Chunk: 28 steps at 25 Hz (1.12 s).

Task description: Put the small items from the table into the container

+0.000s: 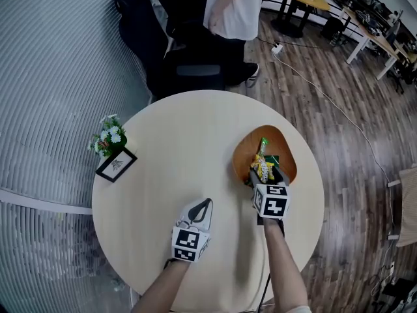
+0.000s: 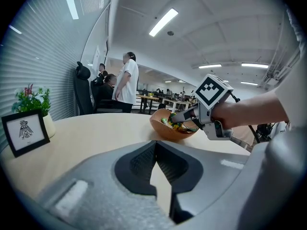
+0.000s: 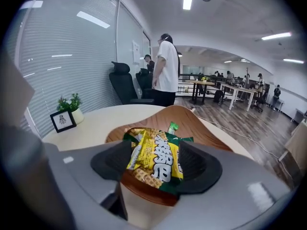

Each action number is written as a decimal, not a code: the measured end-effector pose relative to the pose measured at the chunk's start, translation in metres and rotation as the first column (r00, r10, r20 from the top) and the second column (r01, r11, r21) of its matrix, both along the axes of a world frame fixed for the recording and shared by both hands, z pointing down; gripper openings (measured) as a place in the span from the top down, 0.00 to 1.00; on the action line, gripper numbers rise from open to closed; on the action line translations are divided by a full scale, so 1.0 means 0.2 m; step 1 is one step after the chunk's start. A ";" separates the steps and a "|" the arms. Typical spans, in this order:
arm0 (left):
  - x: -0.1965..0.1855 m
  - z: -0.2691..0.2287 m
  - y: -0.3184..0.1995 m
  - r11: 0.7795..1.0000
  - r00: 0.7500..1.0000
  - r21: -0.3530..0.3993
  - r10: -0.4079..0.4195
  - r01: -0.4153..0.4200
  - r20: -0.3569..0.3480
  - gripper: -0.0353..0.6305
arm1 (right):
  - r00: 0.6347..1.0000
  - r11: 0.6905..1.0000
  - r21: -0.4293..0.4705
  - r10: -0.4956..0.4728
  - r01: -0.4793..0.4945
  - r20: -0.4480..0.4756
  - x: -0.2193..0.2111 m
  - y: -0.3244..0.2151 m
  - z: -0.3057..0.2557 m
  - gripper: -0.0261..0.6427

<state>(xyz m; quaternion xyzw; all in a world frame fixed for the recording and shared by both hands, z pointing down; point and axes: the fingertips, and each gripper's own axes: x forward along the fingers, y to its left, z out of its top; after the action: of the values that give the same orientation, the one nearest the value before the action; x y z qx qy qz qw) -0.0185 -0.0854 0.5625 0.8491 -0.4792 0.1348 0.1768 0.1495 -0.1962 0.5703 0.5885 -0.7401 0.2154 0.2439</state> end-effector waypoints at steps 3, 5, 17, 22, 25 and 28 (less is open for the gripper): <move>0.00 -0.01 0.02 1.000 1.000 -0.002 0.002 -0.002 0.000 0.95 | 0.998 0.999 0.033 -0.001 -0.001 0.069 -0.02 0.05 -0.08 0.52; 0.01 -0.03 0.03 1.000 1.000 0.002 0.005 -0.005 -0.002 0.95 | 0.993 0.998 0.066 0.003 -0.011 0.121 -0.04 0.11 -0.16 0.66; 0.10 -0.16 0.24 0.997 0.997 0.020 0.073 -0.073 0.010 0.95 | 0.962 0.996 0.086 -0.006 -0.018 0.272 -0.27 0.70 -0.22 0.96; 0.11 -0.23 0.34 0.995 0.995 0.034 0.094 -0.094 0.017 0.95 | 0.971 0.996 0.086 -0.014 -0.007 0.240 -0.34 0.89 -0.22 0.96; 0.07 -0.25 0.42 0.995 0.995 0.033 0.094 -0.095 0.020 0.95 | 0.971 0.996 0.087 -0.013 -0.009 0.240 -0.38 0.99 -0.24 0.96; 0.05 -0.31 0.49 0.994 0.995 0.047 0.094 -0.094 0.017 0.95 | 0.971 0.995 0.095 -0.005 -0.018 0.239 -0.40 1.07 -0.29 0.96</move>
<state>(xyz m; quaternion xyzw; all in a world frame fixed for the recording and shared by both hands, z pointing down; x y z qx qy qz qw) -0.0082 0.0119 0.5013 0.8736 -0.4431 0.1381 0.1464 0.0689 0.0168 0.5116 0.5718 -0.7717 0.2495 0.1236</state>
